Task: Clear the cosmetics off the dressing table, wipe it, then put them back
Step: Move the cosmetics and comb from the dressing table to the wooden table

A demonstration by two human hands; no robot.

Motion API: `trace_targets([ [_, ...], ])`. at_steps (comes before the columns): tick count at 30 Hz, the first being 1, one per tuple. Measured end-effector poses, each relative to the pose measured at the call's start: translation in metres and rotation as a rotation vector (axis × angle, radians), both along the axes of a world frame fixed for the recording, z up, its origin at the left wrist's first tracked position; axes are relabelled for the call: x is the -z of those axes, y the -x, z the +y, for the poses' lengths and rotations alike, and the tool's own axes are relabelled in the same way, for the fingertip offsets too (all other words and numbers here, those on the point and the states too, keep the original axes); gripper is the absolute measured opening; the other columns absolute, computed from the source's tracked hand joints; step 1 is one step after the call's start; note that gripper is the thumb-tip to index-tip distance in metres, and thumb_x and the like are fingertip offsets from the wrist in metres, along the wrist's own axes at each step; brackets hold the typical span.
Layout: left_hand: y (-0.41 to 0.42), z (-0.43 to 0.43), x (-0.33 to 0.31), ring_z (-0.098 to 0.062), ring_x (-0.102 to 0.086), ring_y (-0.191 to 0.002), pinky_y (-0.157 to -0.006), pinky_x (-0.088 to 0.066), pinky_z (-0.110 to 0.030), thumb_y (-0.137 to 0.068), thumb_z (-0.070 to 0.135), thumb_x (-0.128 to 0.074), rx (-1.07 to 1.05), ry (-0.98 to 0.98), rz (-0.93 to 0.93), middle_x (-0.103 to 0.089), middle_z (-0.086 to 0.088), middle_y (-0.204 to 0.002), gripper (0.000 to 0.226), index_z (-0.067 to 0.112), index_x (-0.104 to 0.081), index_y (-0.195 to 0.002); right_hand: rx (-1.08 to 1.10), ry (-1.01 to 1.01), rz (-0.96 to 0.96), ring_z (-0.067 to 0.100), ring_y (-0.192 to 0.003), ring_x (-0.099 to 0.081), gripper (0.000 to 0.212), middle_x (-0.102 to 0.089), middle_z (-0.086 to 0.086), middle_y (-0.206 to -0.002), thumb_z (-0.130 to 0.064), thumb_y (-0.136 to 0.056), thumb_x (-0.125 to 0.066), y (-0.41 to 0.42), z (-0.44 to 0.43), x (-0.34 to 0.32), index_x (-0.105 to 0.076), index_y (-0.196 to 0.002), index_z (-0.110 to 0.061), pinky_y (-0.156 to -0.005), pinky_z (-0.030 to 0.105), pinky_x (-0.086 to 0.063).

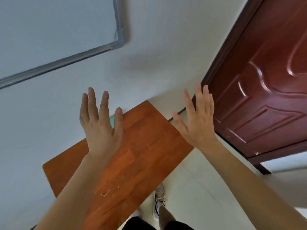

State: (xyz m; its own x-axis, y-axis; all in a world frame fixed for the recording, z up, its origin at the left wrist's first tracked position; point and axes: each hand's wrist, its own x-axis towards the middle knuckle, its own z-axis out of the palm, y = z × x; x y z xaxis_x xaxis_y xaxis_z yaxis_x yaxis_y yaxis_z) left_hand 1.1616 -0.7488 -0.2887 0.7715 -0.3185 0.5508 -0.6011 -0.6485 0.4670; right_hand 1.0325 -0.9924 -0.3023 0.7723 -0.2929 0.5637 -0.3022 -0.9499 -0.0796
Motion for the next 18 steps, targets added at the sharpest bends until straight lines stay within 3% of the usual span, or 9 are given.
trace_targets([
  [8, 0.13, -0.159, -0.051, -0.033, -0.012, -0.15, -0.115, -0.021, -0.057, -0.104, 0.038, -0.039, 0.513, 0.037, -0.192, -0.017, -0.016, -0.162, 0.053, 0.014, -0.034, -0.151, 0.497, 0.1, -0.12, 0.039, -0.151, -0.007, 0.071, -0.007, 0.018, -0.164, -0.048, -0.098, -0.05, 0.242, -0.062, -0.054, -0.026, -0.156, -0.014, -0.119, 0.058, -0.016],
  [18, 0.428, -0.298, -0.087, -0.036, -0.022, -0.147, -0.114, -0.025, -0.056, -0.101, 0.036, -0.044, 1.005, 0.116, -0.315, -0.028, -0.02, -0.157, 0.052, 0.008, -0.045, -0.144, 0.968, 0.177, -0.262, 0.042, -0.15, -0.011, 0.071, -0.013, 0.023, -0.162, -0.045, -0.097, -0.052, 0.587, -0.072, -0.064, -0.029, -0.154, -0.01, -0.118, 0.06, -0.019],
])
